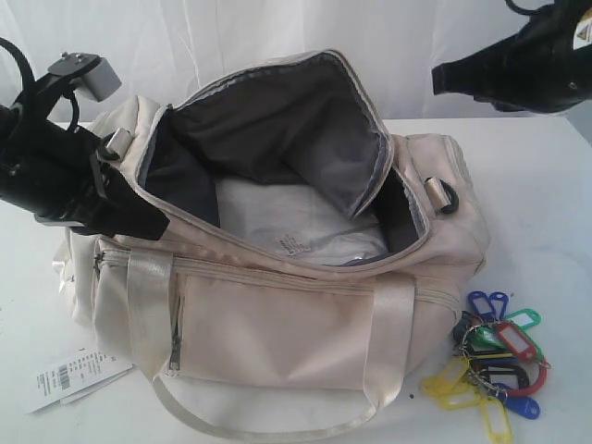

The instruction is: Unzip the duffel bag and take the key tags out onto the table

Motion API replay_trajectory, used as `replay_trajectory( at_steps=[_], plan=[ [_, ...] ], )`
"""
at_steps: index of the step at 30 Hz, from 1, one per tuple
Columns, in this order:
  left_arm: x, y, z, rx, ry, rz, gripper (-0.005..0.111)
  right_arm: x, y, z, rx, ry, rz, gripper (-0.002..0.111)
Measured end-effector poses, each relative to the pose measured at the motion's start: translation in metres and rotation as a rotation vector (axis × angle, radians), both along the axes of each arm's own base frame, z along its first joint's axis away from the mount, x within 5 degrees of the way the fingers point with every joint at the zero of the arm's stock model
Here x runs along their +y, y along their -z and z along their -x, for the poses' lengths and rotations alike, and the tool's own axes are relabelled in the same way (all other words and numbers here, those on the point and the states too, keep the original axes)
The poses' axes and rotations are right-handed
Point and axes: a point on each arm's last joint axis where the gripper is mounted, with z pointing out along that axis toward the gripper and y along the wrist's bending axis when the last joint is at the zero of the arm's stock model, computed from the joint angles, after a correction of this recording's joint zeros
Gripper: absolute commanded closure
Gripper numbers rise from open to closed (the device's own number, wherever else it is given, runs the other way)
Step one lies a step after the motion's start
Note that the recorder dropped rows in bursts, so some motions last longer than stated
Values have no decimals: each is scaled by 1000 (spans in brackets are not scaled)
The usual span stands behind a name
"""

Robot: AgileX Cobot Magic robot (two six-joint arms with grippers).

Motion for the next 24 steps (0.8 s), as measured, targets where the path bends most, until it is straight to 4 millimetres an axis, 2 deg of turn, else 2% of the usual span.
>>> replay_trajectory(
  at_steps=[3, 5, 9, 15, 20, 21, 22, 23, 24],
  plan=[
    [0, 0, 1, 7, 6, 0, 107, -1, 3, -3, 87, 25, 45, 108],
    [0, 0, 1, 12, 3, 2, 107, -4, 7, 2, 159, 38, 86, 108],
    [2, -10, 8, -17, -3, 16, 107, -13, 5, 24, 214, -10, 131, 108],
    [13, -39, 38, -133, -10, 29, 107, -27, -14, 88, 129, -113, -2, 108],
    [25, -39, 77, -156, -36, 43, 107, -45, -9, 136, 96, -158, -72, 108],
    [30, -33, 96, -147, -34, 48, 107, -50, -5, 157, 78, -215, -90, 108],
    [32, -31, 105, -144, -32, 49, 107, -52, -5, 166, 66, -247, -93, 108],
    [37, -31, 126, -153, -27, 65, 107, -57, -6, 187, 22, -327, -91, 108],
    [40, -34, 136, -181, -26, 77, 107, -59, -6, 194, 5, -351, -91, 108]
  ],
)
